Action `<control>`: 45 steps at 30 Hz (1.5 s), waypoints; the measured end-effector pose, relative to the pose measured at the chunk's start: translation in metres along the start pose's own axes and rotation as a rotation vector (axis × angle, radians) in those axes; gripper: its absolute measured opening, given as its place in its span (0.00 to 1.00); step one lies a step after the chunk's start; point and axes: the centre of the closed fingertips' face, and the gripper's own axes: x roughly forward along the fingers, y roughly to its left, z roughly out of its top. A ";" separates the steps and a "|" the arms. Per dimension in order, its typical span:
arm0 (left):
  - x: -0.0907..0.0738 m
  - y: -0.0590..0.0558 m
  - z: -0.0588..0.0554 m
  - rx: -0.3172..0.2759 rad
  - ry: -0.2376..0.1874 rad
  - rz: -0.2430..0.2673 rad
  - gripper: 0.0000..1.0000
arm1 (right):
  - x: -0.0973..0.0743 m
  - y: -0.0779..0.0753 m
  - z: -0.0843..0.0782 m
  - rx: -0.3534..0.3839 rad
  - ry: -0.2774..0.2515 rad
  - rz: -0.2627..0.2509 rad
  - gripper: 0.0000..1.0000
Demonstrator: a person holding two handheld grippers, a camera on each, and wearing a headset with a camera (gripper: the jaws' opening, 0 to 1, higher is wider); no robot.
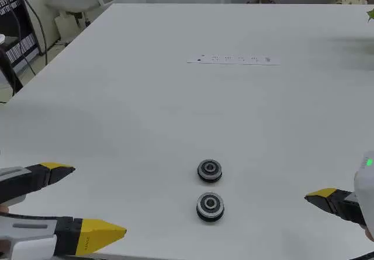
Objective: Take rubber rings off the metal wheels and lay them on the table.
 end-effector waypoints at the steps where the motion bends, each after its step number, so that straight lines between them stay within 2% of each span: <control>1: 0.001 0.001 -0.007 0.029 0.042 0.000 0.91 | 0.000 -0.001 0.004 0.000 -0.014 -0.003 0.94; 2: 0.003 0.000 -0.010 0.024 0.055 -0.013 0.92 | 0.000 0.000 0.006 -0.001 -0.020 -0.001 0.94; 4: 0.005 -0.006 -0.014 -0.052 0.063 -0.054 0.96 | 0.000 0.000 0.003 0.001 -0.012 0.000 0.94; 5: 0.006 -0.004 -0.015 -0.060 0.060 -0.054 0.98 | 0.001 0.001 0.000 0.001 -0.001 0.007 0.94; 9: 0.005 0.000 -0.015 -0.017 0.064 -0.033 0.96 | 0.002 0.007 0.001 0.000 -0.006 0.041 0.94; 11: 0.004 0.003 -0.018 -0.022 0.077 -0.019 0.96 | 0.003 0.010 0.001 0.001 -0.005 0.060 0.93; 14: 0.002 0.007 -0.015 -0.043 0.050 0.000 0.96 | 0.004 0.014 0.000 0.005 -0.001 0.089 0.93; 18: 0.001 0.009 -0.011 -0.060 0.023 0.009 0.95 | 0.003 0.016 -0.001 -0.002 0.003 0.097 0.92; 22: 0.000 0.009 -0.011 -0.074 0.022 0.015 0.96 | 0.003 0.017 0.000 0.004 -0.006 0.104 0.92; 24: -0.001 0.011 -0.009 -0.076 0.006 0.026 0.95 | 0.003 0.018 0.000 0.011 -0.012 0.118 0.92; 28: -0.001 0.013 -0.008 -0.098 -0.001 0.040 0.95 | 0.003 0.019 0.001 0.023 -0.018 0.127 0.91; 34: 0.000 0.011 -0.012 -0.089 0.025 0.039 0.94 | 0.002 0.017 0.000 0.030 -0.021 0.118 0.90; 39: 0.000 0.011 -0.013 -0.085 0.033 0.042 0.94 | 0.002 0.019 0.001 0.034 -0.028 0.131 0.90; 42: 0.000 0.011 -0.015 -0.087 0.044 0.045 0.94 | 0.001 0.018 -0.001 0.004 -0.012 0.114 0.89; 45: 0.001 0.010 -0.018 -0.070 0.066 0.053 0.94 | 0.002 0.019 -0.002 0.002 -0.006 0.123 0.88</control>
